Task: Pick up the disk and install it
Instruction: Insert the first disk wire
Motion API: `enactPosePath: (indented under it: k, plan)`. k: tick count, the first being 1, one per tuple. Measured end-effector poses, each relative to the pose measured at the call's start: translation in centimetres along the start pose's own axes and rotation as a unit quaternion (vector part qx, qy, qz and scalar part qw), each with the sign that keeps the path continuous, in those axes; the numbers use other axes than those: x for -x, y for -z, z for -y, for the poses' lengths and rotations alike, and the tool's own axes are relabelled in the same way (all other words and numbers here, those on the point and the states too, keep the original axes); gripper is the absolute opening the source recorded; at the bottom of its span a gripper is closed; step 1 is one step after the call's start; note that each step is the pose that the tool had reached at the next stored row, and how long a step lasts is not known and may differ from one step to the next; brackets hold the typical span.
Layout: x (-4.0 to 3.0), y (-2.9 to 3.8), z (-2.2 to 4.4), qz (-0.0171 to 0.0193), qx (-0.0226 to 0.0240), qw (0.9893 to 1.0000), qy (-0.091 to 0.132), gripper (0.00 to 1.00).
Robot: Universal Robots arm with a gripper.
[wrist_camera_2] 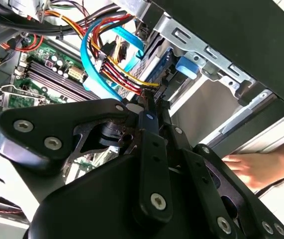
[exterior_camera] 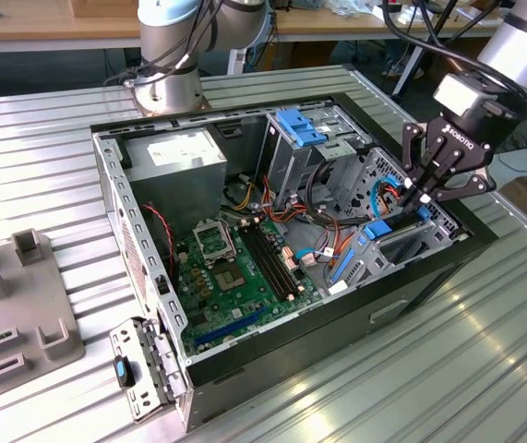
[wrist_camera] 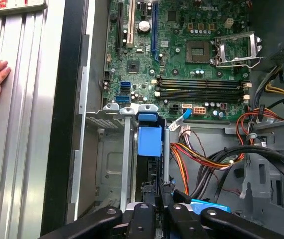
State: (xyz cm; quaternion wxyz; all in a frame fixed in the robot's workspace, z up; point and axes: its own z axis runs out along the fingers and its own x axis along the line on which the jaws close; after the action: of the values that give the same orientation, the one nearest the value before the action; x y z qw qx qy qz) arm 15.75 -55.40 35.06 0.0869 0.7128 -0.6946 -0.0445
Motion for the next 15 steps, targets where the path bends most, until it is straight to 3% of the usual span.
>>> enactPosePath:
  k: [1,3,6,10,12,15]
  plan:
    - [0.06,0.01,0.05,-0.0027,0.0013,1.0000,-0.001,0.16]
    - [0.08,0.00,0.06,-0.0033,0.0017,1.0000,-0.001,0.16]
    - [0.08,0.00,0.07,0.0000,0.0038,0.9999,-0.017,0.16]
    - [0.08,0.00,0.08,0.0000,0.0049,0.9998,-0.017,0.16]
    - [0.07,-0.01,0.12,0.0000,0.0132,0.9998,-0.017,0.16]
    - [0.08,-0.01,0.11,0.0001,0.0136,0.9998,-0.017,0.16]
